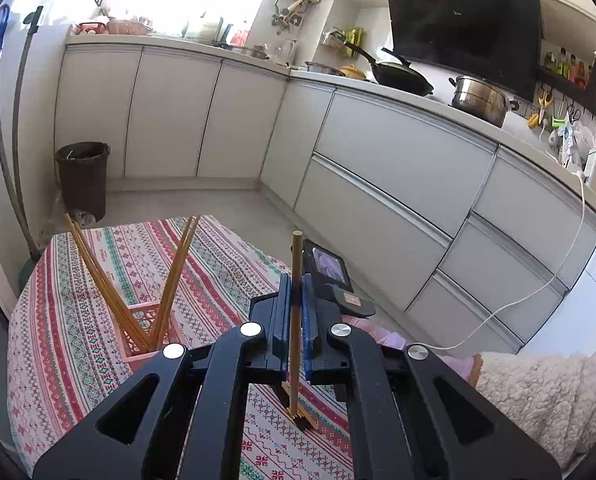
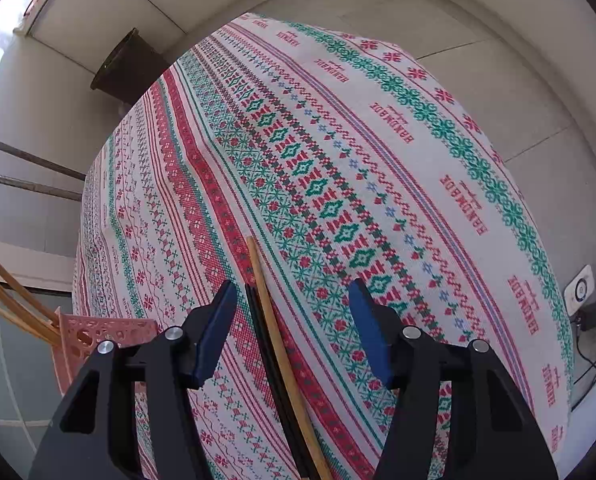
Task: Organize utensils
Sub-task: 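Grasp a wooden chopstick with the left tool while the right tool grasps another, then lower the held chopsticks into the pink basket and open both tools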
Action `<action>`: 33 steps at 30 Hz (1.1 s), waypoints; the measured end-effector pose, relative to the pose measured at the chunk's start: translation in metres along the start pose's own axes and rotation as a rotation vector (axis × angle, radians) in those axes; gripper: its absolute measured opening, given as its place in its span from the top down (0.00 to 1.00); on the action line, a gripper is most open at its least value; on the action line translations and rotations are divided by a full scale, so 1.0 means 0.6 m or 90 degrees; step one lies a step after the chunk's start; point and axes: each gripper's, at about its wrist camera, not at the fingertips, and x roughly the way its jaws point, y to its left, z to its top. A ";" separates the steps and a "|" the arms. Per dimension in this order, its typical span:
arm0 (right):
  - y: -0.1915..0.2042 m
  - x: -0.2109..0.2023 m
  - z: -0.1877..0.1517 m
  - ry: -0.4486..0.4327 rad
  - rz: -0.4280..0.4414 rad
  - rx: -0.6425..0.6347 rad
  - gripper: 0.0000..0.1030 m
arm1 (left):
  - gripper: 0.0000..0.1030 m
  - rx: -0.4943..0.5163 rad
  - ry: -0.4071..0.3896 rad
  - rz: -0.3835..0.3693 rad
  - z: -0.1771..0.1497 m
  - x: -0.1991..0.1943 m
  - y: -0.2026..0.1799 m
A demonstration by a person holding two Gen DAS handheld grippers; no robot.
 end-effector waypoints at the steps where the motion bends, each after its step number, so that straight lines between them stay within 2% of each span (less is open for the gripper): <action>1: 0.004 0.007 0.004 0.003 -0.002 -0.004 0.52 | 0.96 0.000 -0.004 -0.001 0.003 -0.006 0.000; 4: 0.018 0.027 0.009 0.011 -0.013 -0.008 0.54 | 0.96 -0.002 -0.014 -0.001 0.006 -0.019 -0.001; 6: 0.029 0.033 0.011 -0.006 -0.030 -0.021 0.55 | 0.96 -0.001 -0.015 0.000 0.008 -0.026 0.001; 7: 0.035 0.036 0.011 -0.007 -0.036 -0.026 0.59 | 0.96 -0.001 -0.016 0.002 0.008 -0.027 0.002; 8: 0.041 0.037 0.011 -0.012 -0.044 -0.034 0.68 | 0.96 -0.001 -0.015 0.003 0.008 -0.028 0.002; 9: 0.046 0.040 0.009 -0.014 -0.051 -0.044 0.73 | 0.96 -0.001 -0.015 0.005 0.009 -0.029 0.003; 15: 0.092 0.048 -0.024 -0.056 -0.148 -0.145 0.73 | 0.96 -0.015 -0.019 0.018 0.011 -0.037 0.015; 18: 0.100 0.048 -0.032 -0.056 -0.150 -0.155 0.72 | 0.96 -0.019 -0.018 0.025 0.011 -0.039 0.018; 20: 0.105 0.048 -0.037 -0.064 -0.164 -0.172 0.77 | 0.96 -0.020 -0.017 0.028 0.011 -0.039 0.019; 21: 0.106 0.048 -0.039 -0.070 -0.174 -0.180 0.83 | 0.96 -0.020 -0.017 0.032 0.011 -0.040 0.020; 22: 0.108 0.048 -0.041 -0.073 -0.174 -0.185 0.94 | 0.96 -0.023 -0.016 0.034 0.010 -0.040 0.022; 26: 0.080 0.031 -0.032 -0.066 -0.121 -0.138 0.95 | 0.96 -0.033 -0.023 0.042 0.013 -0.047 0.029; 33: 0.039 -0.082 -0.022 -0.130 -0.046 -0.095 0.95 | 0.96 -0.050 -0.038 0.051 0.019 -0.059 0.037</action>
